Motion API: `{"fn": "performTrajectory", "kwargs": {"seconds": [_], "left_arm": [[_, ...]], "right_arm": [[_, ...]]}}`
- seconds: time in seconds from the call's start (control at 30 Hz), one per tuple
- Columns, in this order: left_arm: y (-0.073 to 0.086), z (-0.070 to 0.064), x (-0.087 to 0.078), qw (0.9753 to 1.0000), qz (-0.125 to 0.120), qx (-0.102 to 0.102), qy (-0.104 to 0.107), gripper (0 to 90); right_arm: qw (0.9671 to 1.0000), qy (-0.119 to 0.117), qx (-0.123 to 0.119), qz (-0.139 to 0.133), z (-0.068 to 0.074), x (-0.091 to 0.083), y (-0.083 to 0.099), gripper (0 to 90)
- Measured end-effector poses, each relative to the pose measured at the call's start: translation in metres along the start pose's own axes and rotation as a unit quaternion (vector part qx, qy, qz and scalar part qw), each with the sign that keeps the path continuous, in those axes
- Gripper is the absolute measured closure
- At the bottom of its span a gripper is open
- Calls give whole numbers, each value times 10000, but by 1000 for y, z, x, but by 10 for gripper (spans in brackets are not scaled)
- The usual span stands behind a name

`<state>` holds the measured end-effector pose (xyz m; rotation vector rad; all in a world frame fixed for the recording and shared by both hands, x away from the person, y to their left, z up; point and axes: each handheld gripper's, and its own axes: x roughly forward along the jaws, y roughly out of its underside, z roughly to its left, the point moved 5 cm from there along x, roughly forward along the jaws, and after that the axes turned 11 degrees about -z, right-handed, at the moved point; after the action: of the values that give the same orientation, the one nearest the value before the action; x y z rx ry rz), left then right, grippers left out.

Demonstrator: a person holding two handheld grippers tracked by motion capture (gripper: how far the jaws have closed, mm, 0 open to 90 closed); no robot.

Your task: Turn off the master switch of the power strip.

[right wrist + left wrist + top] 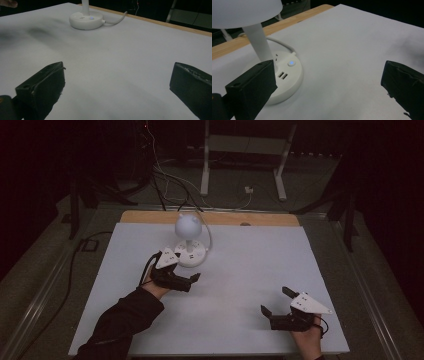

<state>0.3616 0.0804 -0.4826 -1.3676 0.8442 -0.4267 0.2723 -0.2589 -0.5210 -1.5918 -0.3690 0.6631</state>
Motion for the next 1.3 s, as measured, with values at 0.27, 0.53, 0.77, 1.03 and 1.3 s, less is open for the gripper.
{"fn": "performTrajectory", "kwargs": {"seconds": [0.27,0.53,0.77,1.03,1.3], "left_arm": [[-2,-2,17,9996,-32,52,-291,4],[0,-1,31,9976,2,53,-696,4],[5,1,41,9977,129,-17,-664,21],[8,2,52,9972,184,62,-720,163],[8,2,64,9957,217,242,-868,378]], "right_arm": [[10000,-39,42,-18,0,0,0,0],[10000,-42,66,-45,0,-1,-1,0],[10000,-40,59,-59,0,-2,-2,0],[9999,-76,83,-76,0,-2,-2,0],[9998,-94,113,-117,0,-4,-4,0]]}}
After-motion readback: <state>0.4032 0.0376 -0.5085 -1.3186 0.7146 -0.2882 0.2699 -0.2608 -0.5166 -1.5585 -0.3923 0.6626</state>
